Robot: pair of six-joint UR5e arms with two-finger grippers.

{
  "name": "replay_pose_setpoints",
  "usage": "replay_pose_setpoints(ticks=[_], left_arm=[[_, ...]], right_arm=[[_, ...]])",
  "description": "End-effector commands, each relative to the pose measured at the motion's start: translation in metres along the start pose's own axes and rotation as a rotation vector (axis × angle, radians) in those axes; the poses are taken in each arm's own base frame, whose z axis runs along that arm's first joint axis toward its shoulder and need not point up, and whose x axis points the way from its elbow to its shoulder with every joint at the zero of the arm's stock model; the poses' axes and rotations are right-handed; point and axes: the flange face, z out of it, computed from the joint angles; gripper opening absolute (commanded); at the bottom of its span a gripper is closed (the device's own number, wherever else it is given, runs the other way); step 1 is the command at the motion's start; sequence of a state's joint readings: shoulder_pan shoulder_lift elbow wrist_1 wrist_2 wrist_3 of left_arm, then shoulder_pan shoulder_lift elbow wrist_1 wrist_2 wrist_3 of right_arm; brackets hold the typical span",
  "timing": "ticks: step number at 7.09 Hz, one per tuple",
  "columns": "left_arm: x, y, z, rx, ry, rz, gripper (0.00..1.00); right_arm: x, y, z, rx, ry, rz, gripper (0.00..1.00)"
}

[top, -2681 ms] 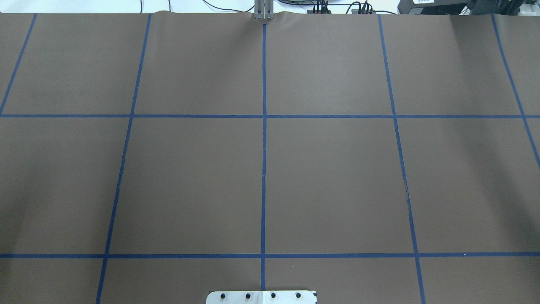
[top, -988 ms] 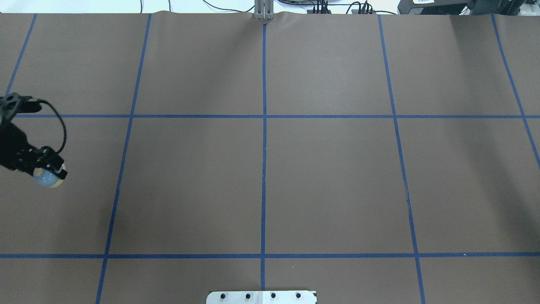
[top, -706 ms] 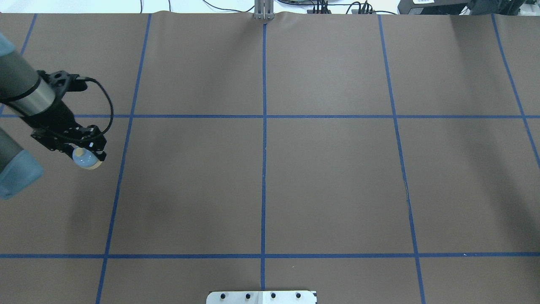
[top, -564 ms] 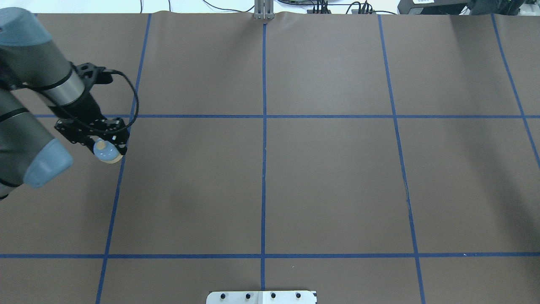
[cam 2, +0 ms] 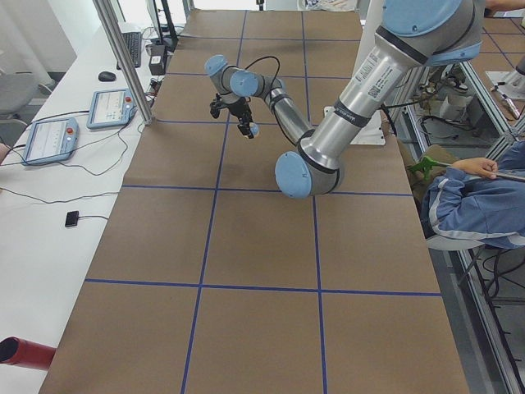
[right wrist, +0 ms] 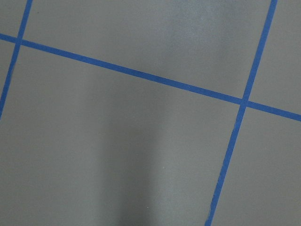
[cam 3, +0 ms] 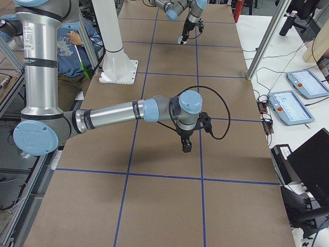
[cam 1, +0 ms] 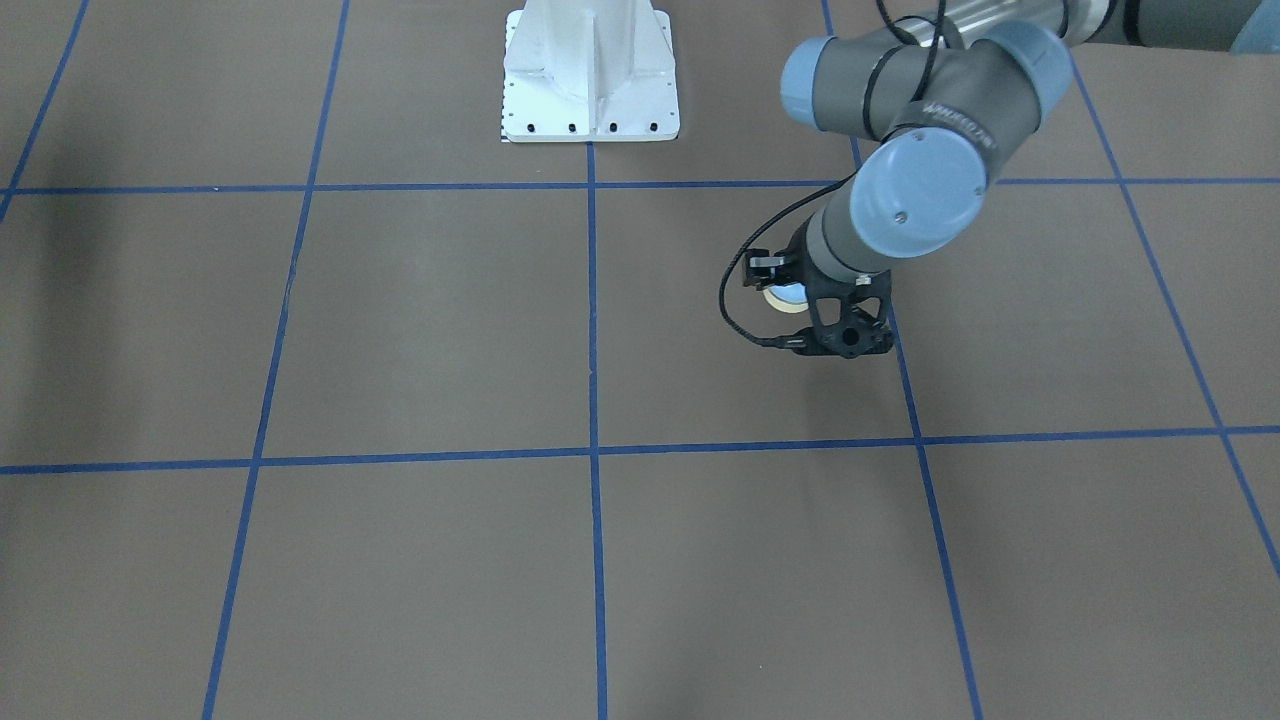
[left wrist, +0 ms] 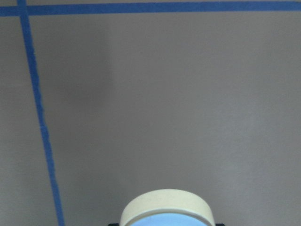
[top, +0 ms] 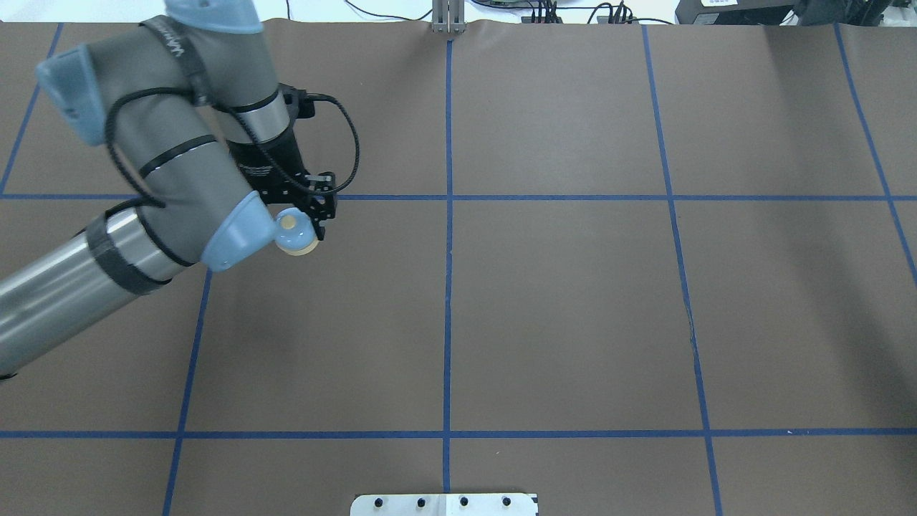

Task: Place and press bell with both arms
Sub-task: 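Carry the blue bell with the left gripper toward the table center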

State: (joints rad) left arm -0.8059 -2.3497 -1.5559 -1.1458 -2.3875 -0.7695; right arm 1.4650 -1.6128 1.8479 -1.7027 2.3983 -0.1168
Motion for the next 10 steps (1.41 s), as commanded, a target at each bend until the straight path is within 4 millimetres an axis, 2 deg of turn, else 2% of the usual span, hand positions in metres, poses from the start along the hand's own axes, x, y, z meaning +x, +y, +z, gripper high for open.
replay_pose_setpoints(ticks=[1,2,3,4,6,7,9,10], left_arm=[[0.103,-0.036,0.025,-0.033,0.001,0.036,0.00],[0.113,-0.049,0.038,-0.038,0.000,-0.042,0.00],[0.115,-0.067,0.068,-0.027,0.026,-0.091,0.00],[0.122,-0.074,0.098,-0.021,0.055,-0.116,0.00],[0.151,-0.068,0.101,-0.031,0.060,-0.154,0.00],[0.159,-0.064,0.106,-0.037,0.058,-0.170,0.02],[0.170,-0.056,0.110,-0.044,0.060,-0.166,0.25],[0.174,-0.052,0.114,-0.046,0.062,-0.176,0.31]], right_arm=[[0.000,0.000,0.002,-0.005,0.000,0.001,1.00],[0.000,0.000,0.002,-0.003,-0.002,-0.001,1.00],[0.000,0.000,0.002,-0.004,-0.002,0.002,1.00],[0.000,0.000,0.003,-0.006,-0.002,0.000,1.00],[-0.001,-0.001,0.002,-0.004,-0.003,-0.002,1.00],[-0.001,0.000,0.003,-0.006,-0.005,0.000,1.00],[-0.001,0.000,0.003,-0.006,-0.005,-0.001,1.00],[-0.001,0.000,0.003,-0.006,-0.005,0.000,1.00]])
